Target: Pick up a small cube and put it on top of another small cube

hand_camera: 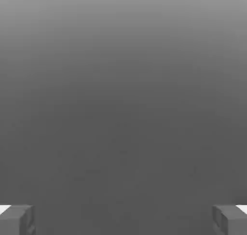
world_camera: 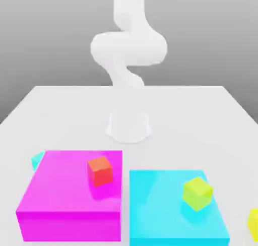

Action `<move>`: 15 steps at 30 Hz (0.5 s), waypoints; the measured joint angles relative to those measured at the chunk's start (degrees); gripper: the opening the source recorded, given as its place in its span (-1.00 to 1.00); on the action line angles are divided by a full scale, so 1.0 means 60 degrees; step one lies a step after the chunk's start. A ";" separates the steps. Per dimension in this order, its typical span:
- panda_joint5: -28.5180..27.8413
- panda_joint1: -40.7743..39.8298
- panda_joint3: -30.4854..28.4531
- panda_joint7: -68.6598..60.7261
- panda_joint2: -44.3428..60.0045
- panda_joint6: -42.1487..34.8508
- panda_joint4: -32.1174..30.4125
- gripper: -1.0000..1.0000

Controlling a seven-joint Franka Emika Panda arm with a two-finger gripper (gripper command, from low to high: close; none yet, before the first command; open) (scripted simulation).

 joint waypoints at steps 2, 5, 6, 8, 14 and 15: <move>0.0080 0.0436 -0.0064 -0.0613 0.0738 0.0180 0.0068 0.00; 0.0241 0.0994 -0.0099 -0.1528 0.1791 0.0432 0.0165 0.00; 0.0296 0.1166 -0.0099 -0.1831 0.2139 0.0515 0.0198 0.00; 0.0410 0.1475 -0.0061 -0.2436 0.2833 0.0680 0.0263 0.00; 0.0658 0.2234 0.0245 -0.4187 0.4911 0.1178 0.0455 0.00; 0.0665 0.2344 0.0313 -0.4457 0.5257 0.1260 0.0488 0.00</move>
